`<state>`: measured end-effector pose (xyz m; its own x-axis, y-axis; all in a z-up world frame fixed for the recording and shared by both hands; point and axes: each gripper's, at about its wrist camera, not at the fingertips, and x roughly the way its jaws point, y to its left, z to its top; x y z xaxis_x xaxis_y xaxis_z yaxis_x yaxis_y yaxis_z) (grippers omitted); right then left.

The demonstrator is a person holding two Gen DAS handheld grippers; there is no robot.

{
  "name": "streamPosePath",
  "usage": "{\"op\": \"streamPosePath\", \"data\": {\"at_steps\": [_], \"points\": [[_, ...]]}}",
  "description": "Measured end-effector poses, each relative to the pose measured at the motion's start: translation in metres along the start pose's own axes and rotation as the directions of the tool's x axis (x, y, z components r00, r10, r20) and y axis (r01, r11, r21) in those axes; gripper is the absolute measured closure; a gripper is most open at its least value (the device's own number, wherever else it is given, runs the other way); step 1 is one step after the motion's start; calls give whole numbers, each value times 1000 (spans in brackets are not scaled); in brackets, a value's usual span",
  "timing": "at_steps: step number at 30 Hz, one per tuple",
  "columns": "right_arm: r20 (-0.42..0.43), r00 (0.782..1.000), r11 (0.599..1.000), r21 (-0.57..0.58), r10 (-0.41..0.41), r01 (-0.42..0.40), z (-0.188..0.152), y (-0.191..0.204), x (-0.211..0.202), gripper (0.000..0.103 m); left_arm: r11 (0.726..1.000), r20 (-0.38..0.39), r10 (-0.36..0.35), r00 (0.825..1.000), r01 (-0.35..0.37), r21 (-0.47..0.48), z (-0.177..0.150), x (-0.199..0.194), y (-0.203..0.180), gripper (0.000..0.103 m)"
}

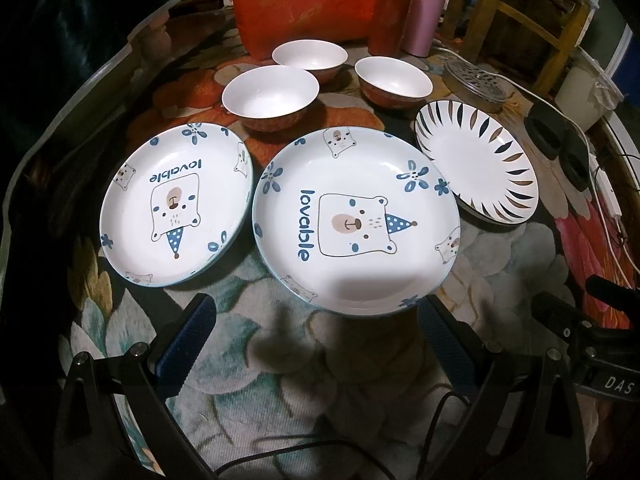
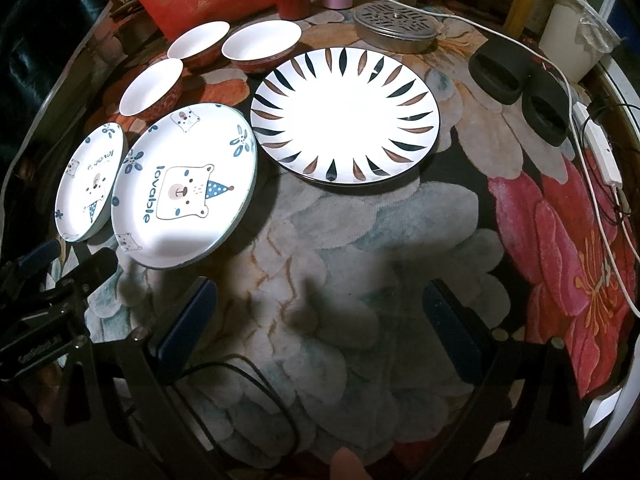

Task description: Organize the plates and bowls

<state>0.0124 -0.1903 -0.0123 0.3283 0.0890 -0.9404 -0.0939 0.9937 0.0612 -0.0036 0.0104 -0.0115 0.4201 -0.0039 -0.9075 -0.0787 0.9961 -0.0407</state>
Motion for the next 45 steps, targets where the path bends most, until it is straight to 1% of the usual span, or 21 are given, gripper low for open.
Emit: {"op": "streamPosePath", "data": {"at_steps": [35,42,45], "points": [[-13,1000,1000,9,9,-9,-2,-1,4,0,999,-36,-1,999,0,-40,1,5,7,2],[-39,999,1000,25,15,-14,-3,-3,11,0,998,-50,1,999,-5,-70,1,10,13,2],[-40,999,999,40,14,-12,-1,-10,13,0,998,-44,4,999,-6,-55,2,10,11,2]]}}
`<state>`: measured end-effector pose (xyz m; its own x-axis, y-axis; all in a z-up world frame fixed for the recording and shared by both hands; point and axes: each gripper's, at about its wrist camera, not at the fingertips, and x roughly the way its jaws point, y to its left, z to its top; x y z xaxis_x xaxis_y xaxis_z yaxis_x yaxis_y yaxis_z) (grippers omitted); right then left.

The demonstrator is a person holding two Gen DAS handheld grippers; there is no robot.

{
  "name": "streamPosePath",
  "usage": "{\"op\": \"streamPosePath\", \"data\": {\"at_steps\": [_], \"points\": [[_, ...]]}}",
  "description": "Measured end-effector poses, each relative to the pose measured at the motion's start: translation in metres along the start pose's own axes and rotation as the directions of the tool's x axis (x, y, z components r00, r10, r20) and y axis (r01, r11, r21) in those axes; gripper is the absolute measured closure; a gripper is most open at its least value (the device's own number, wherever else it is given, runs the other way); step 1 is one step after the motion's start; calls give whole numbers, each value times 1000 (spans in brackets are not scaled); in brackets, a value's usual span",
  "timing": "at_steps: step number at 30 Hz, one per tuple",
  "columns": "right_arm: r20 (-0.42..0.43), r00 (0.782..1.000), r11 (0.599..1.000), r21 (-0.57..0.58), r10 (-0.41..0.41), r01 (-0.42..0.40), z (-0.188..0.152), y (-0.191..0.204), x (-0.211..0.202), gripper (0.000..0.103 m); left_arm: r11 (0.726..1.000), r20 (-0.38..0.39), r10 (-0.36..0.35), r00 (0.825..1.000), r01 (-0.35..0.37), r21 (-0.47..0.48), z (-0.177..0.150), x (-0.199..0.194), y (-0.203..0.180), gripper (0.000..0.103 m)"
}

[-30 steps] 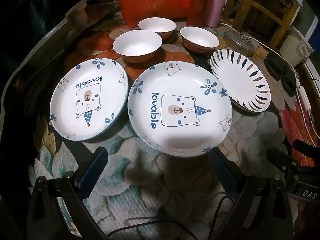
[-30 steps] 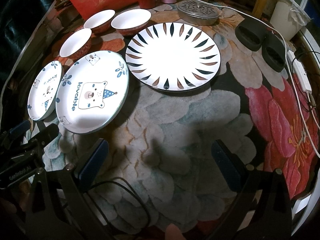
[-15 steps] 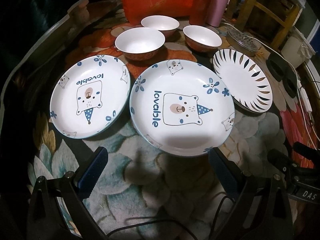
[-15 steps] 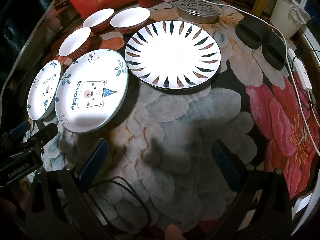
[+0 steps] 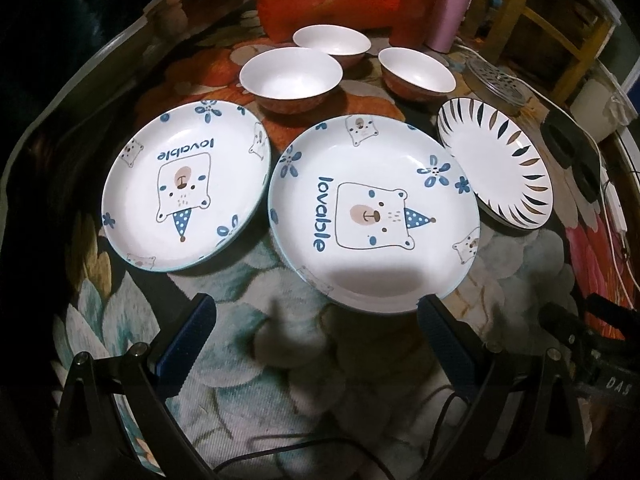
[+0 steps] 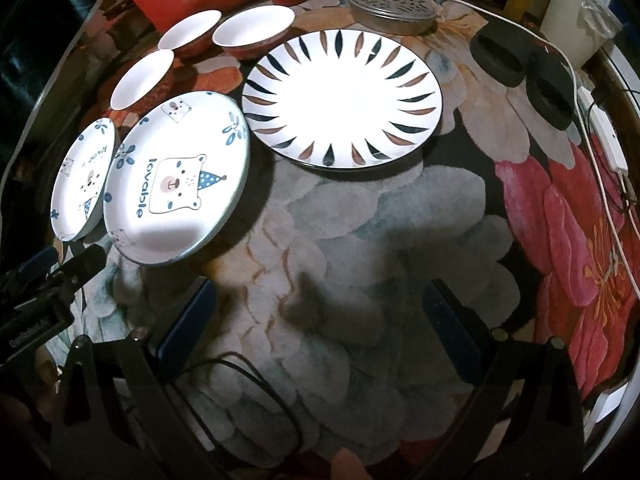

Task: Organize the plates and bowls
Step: 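Grasp the leaf-pattern plate rim with the right tool while the left tool grasps it too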

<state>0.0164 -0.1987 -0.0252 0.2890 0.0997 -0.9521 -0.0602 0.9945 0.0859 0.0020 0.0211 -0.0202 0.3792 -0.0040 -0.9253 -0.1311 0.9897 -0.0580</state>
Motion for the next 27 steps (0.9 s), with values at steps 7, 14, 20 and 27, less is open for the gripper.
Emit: {"op": "streamPosePath", "data": {"at_steps": [7,14,20,27], "points": [[-7,1000,997,72,-2,3,20,-32,11,1,996,38,6,999,-9,84,26,0,-23,2],[56,998,993,119,-13,6,69,-71,30,1,989,24,11,1000,-15,147,80,24,-53,2],[54,998,985,168,23,-32,109,-103,58,9,969,16,-63,998,58,241,127,49,-88,2],[-37,993,965,245,110,-98,121,-125,95,31,949,-62,-90,994,105,296,167,98,-120,18]]}}
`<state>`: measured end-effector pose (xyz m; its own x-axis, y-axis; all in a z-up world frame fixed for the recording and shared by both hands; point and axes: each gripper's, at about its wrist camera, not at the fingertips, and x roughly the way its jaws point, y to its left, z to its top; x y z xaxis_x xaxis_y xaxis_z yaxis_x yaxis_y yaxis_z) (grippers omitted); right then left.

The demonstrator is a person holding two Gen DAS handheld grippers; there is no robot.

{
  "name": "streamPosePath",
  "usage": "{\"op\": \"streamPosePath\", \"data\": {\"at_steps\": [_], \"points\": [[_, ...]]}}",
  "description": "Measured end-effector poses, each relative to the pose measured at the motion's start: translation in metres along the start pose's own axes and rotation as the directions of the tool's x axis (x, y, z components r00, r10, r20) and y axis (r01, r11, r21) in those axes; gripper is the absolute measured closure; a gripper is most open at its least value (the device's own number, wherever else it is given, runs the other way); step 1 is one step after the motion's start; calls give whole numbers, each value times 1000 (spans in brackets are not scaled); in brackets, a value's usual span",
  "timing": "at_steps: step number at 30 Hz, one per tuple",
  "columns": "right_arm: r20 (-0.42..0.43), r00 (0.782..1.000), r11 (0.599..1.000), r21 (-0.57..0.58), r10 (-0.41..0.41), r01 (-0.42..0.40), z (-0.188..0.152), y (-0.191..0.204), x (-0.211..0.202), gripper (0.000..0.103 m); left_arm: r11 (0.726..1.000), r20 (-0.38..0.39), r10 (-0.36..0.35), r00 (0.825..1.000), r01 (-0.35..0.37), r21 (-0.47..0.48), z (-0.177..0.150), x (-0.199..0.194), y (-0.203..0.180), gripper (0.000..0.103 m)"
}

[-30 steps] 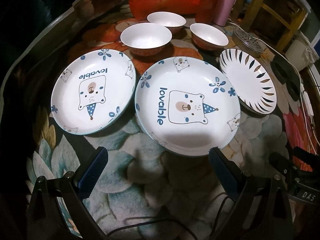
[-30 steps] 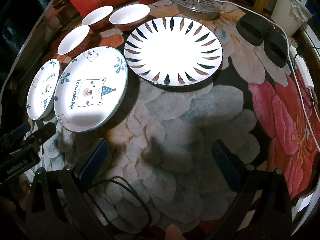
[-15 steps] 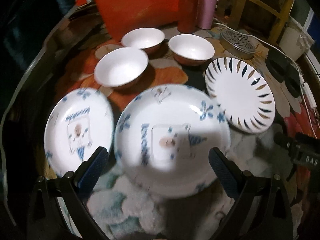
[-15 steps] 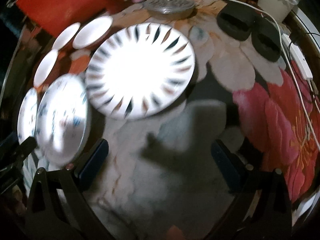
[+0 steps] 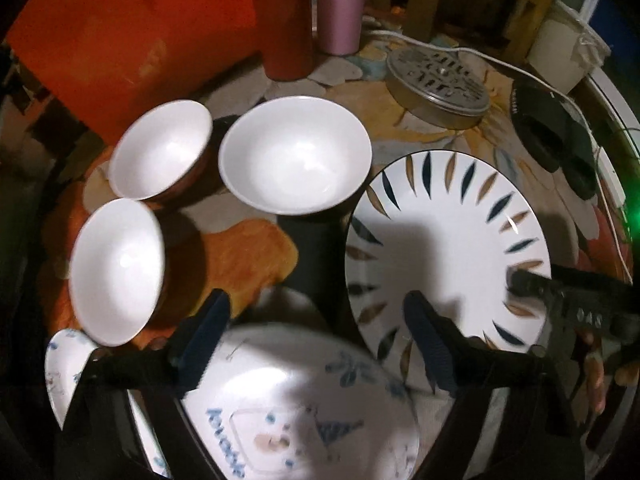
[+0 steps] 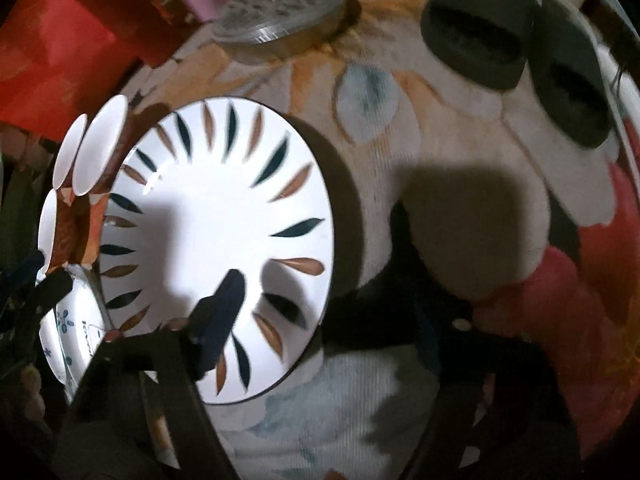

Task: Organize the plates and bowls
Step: 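Grasp the leaf-pattern plate rim with the right tool while the left tool grasps it too, then carry the leaf-pattern plate toward the slippers and lower it, opening both tools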

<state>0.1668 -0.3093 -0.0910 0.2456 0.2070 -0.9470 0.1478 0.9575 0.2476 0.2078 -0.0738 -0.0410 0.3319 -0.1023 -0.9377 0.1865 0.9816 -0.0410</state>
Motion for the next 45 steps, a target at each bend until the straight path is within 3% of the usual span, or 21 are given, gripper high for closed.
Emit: {"op": "streamPosePath", "data": {"at_steps": [3,5,7,11,19,27,35,45], "points": [[9,1000,1000,-25,9,-9,1,2,-1,31,999,-52,-47,998,47,-13,7,20,0,24],[10,1000,999,-40,21,-20,2,4,-2,31,998,-85,-59,995,59,-7,8,31,-1,40],[11,1000,998,-54,29,-28,0,4,-3,39,997,-133,-79,988,79,-2,9,44,-3,60],[-11,999,996,-77,42,-43,5,11,0,62,981,-131,-194,972,193,-21,11,53,-8,72],[-20,999,997,-65,39,-40,12,9,3,80,985,-84,-166,983,162,-51,4,44,-7,85],[14,999,996,-74,47,-45,7,-3,-16,85,989,-68,-145,987,146,4,-5,26,-11,87],[10,997,995,-58,79,-78,-7,-27,-32,86,978,-47,-209,977,210,5,-10,11,-20,87],[38,998,998,-2,57,-57,-25,-73,-59,87,960,-55,-270,961,273,62,-18,5,-75,87]]}}
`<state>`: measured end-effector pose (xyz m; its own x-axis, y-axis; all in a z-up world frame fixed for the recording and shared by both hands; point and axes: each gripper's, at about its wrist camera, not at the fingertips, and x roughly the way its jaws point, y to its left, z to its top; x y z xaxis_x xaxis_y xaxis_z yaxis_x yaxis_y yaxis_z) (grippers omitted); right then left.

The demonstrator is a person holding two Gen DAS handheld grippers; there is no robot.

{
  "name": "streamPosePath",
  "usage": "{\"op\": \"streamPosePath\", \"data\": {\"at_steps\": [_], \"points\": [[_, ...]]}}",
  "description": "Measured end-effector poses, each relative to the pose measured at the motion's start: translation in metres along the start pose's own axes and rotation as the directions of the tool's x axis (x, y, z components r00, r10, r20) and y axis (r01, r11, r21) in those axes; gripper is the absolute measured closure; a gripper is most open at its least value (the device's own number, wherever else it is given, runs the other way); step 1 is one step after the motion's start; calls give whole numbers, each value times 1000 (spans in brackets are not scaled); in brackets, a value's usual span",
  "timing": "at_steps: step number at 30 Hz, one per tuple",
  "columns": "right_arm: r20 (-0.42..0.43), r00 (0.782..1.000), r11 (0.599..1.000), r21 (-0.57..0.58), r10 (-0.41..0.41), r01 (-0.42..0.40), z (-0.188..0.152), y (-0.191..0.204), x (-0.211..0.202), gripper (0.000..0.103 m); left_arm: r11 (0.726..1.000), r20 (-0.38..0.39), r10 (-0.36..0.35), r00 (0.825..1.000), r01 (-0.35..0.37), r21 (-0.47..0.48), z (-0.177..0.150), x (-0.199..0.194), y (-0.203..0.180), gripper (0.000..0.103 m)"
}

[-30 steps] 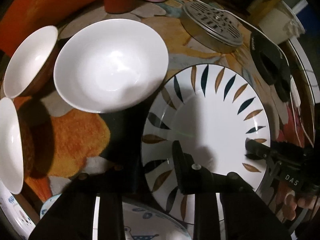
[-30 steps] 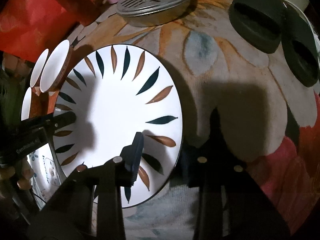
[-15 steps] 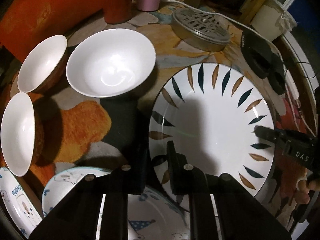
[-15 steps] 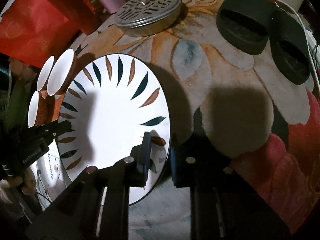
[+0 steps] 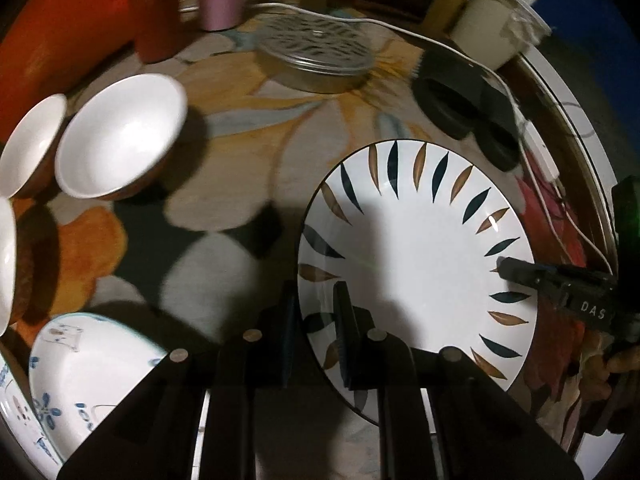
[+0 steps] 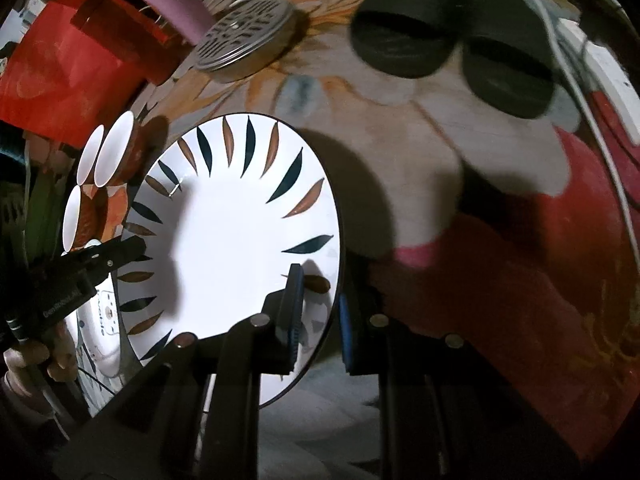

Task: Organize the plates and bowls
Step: 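Carry the leaf-pattern plate toward the slippers and lower it, opening both tools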

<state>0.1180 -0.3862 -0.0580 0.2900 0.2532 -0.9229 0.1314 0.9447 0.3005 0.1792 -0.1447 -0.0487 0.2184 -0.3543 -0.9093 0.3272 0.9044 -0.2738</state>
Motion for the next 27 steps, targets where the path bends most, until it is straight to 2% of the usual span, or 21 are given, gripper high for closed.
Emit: {"op": "streamPosePath", "data": {"at_steps": [11,18,24,27], "points": [[27,996,996,26,-84,83,-31,-63,-46,87,993,-36,-62,997,65,100,-13,18,-88,87],[30,992,990,81,-122,120,-49,-108,-65,87,985,-67,-94,993,102,141,-23,32,-143,87],[33,988,978,150,-148,142,-66,-142,-72,86,972,-89,-86,992,103,212,-35,46,-182,87],[13,989,973,181,-149,144,-73,-152,-66,86,967,-113,-55,992,81,240,-42,55,-191,87]]}}
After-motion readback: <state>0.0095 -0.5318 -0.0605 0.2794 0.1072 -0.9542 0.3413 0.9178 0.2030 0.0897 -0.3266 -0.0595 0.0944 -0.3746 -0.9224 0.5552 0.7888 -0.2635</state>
